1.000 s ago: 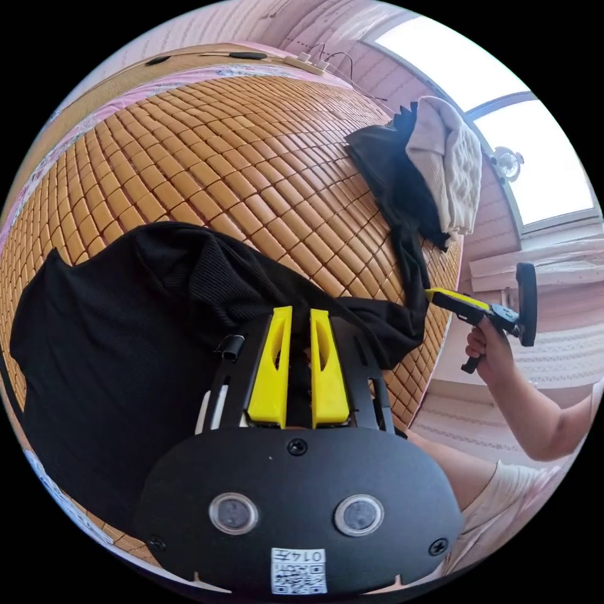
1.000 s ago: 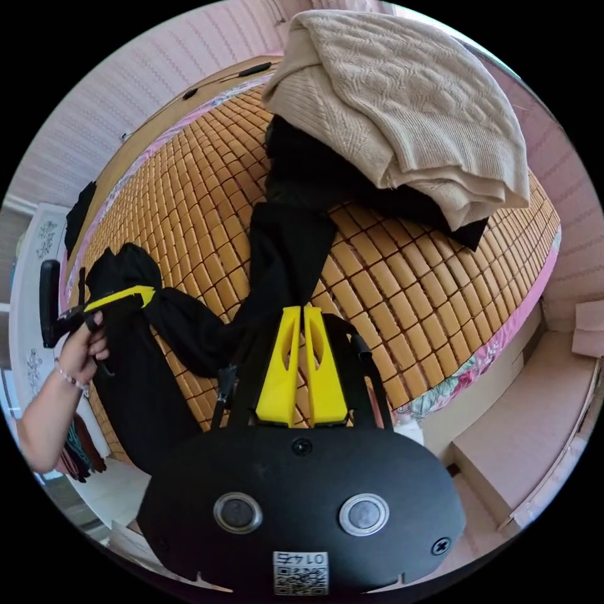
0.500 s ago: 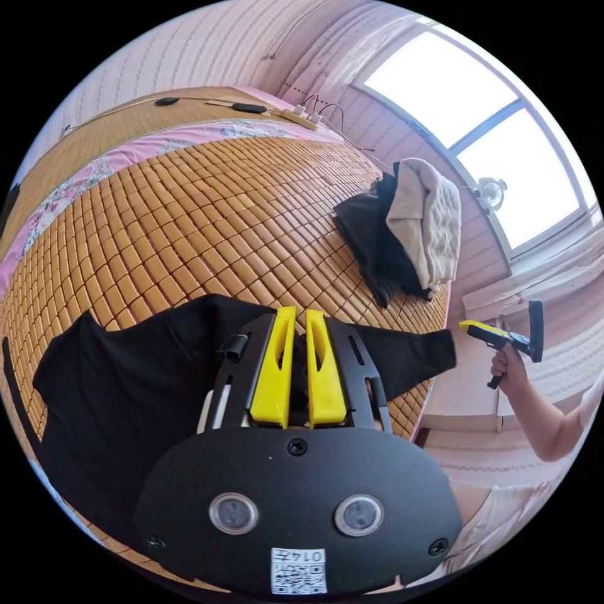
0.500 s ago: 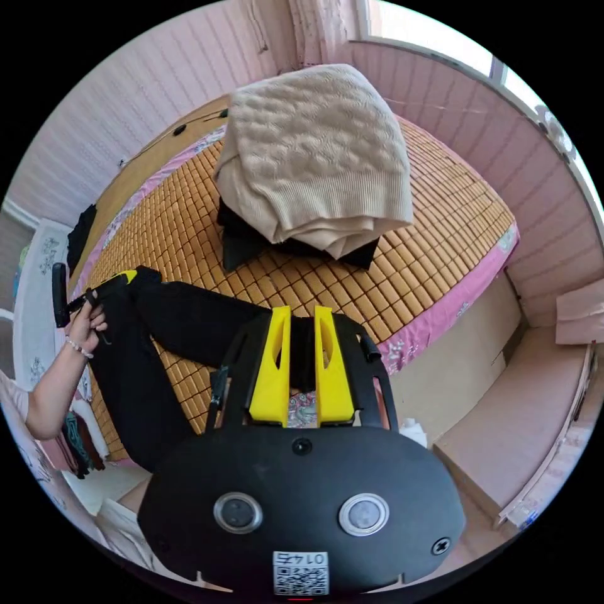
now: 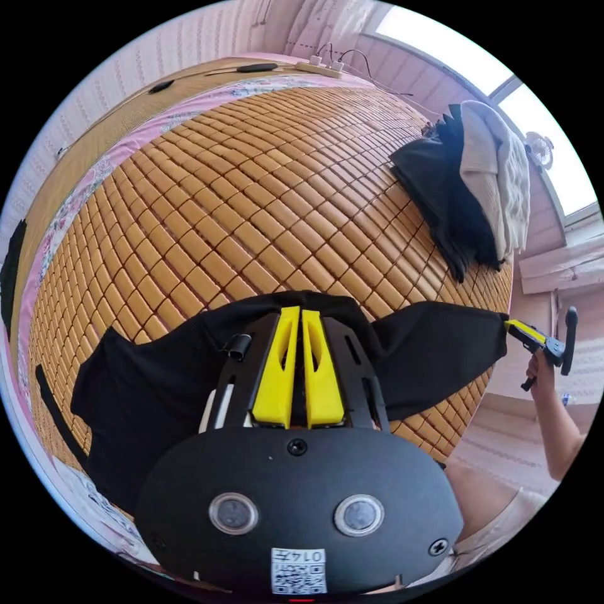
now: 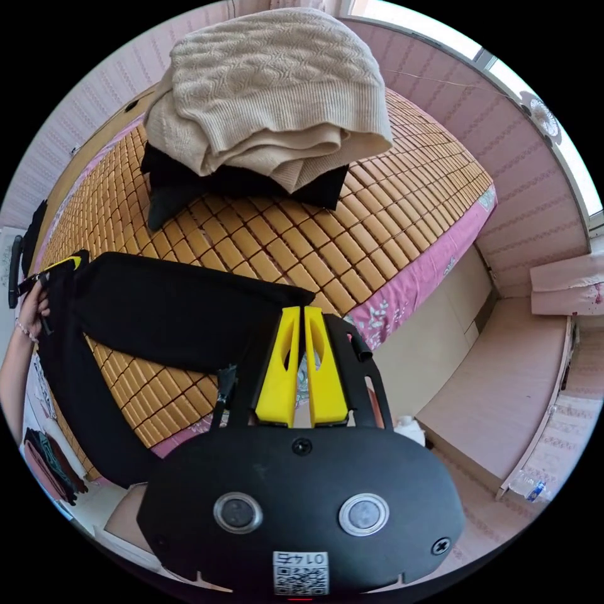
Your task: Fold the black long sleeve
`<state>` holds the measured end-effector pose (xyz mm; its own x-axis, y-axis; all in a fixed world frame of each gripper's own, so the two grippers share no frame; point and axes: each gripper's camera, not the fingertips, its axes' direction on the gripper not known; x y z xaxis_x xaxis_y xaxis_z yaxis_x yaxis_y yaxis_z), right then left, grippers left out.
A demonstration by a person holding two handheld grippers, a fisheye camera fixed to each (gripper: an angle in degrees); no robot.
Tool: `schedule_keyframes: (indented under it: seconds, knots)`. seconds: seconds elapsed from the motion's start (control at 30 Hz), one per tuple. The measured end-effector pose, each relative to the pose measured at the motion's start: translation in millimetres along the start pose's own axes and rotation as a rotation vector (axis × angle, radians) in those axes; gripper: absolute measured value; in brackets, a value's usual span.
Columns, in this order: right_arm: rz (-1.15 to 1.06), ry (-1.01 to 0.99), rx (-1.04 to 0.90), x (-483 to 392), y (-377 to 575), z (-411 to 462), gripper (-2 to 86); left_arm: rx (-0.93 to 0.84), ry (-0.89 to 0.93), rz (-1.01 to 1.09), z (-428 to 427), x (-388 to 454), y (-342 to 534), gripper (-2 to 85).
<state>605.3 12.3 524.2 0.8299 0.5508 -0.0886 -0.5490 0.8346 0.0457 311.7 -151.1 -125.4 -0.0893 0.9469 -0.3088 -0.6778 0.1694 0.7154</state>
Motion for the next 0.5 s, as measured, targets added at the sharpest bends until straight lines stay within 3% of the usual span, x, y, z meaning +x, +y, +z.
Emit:
schedule_keyframes:
  seconds: [0.1, 0.5]
  knots:
    - [0.049, -0.027, 0.023, 10, -3, -9, -0.4, 0.145, 0.02, -0.107, -17, -12, 7, -0.9]
    - [0.134, -0.068, -0.007, 7, -12, -18, 4.3, 0.196, 0.144, -0.233, -32, -41, 61, 2.7]
